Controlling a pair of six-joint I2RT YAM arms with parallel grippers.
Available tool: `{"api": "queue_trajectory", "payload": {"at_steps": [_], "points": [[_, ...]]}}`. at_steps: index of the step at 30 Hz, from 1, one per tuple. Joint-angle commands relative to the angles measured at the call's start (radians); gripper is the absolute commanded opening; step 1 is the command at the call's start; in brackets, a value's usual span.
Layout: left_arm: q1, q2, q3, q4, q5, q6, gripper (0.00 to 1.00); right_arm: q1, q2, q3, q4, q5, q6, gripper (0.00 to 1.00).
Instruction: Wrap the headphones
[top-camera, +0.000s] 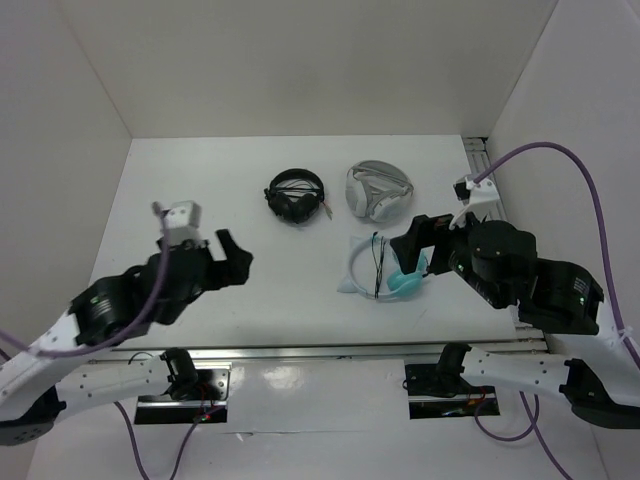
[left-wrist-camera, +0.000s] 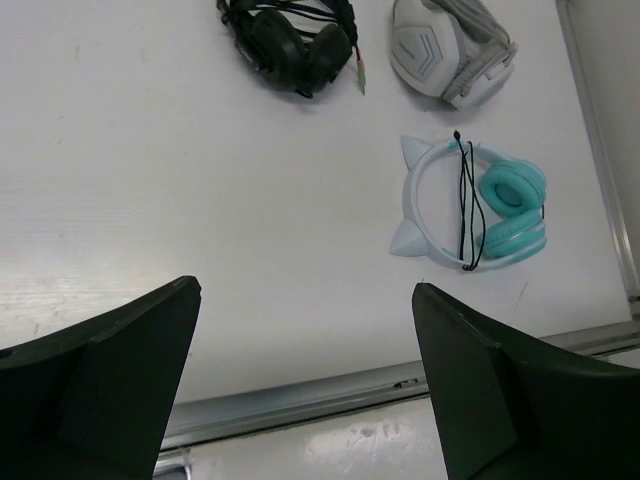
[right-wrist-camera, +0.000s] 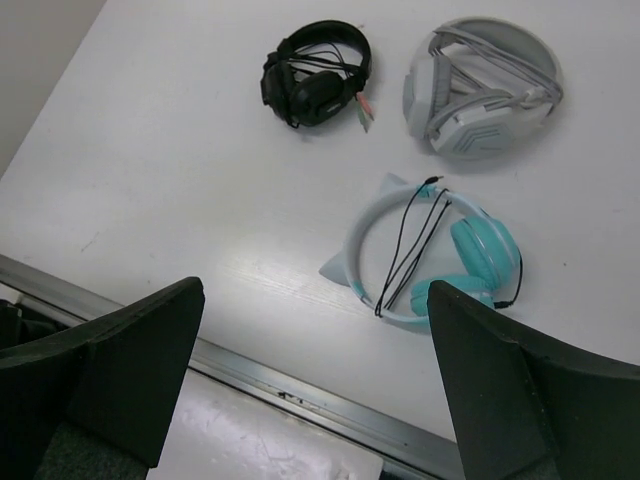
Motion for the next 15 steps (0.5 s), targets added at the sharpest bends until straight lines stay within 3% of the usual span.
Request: {"api": "queue_trajectory", "payload": {"at_steps": [1,6,15], "points": [[0.0,-0.189,-0.017,-0.194,-0.024,-0.047,1.0,-0.009,-0.019,0.039,-0.104,0.019,0.016,1.0],[0.0,-0.275,0.003,-0.361,-0.024,-0.132,1.0,-0.009,-0.073,0.048,-0.162,0.054,0.039,1.0],[0.0,-0.308,-0.026,-0.374,-0.024,-0.123,1.0,-0.009,-0.142,-0.015,-0.178,0.091,0.057,1.0]]}}
